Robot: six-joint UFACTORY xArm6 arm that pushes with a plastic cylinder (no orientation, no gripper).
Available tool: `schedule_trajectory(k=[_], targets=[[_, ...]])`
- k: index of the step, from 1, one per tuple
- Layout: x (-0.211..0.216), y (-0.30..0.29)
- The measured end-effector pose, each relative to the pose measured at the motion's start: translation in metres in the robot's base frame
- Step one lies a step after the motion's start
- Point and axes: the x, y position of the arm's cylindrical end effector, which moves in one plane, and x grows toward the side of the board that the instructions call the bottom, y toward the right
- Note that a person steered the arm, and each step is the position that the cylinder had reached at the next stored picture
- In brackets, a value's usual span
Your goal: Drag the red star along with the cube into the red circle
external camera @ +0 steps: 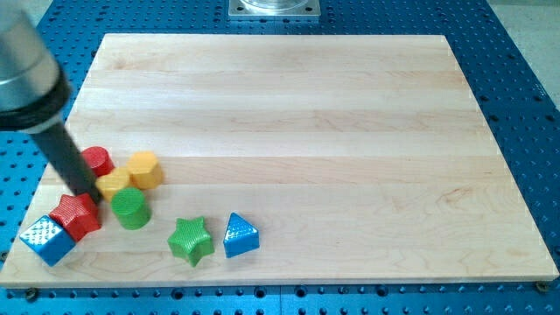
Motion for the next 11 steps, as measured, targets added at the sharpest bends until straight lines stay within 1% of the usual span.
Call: schedule_trajectory(k=[2, 3, 4, 5, 6, 7, 9, 10, 11], targets=[[0.0, -0.059], [0.027, -0.09], [0.038, -0.095], [0.047, -0.094], [0.097, -0.093], [0.097, -0.085], [0.092, -0.018], [0.08, 0.002], [0.069, 0.005]])
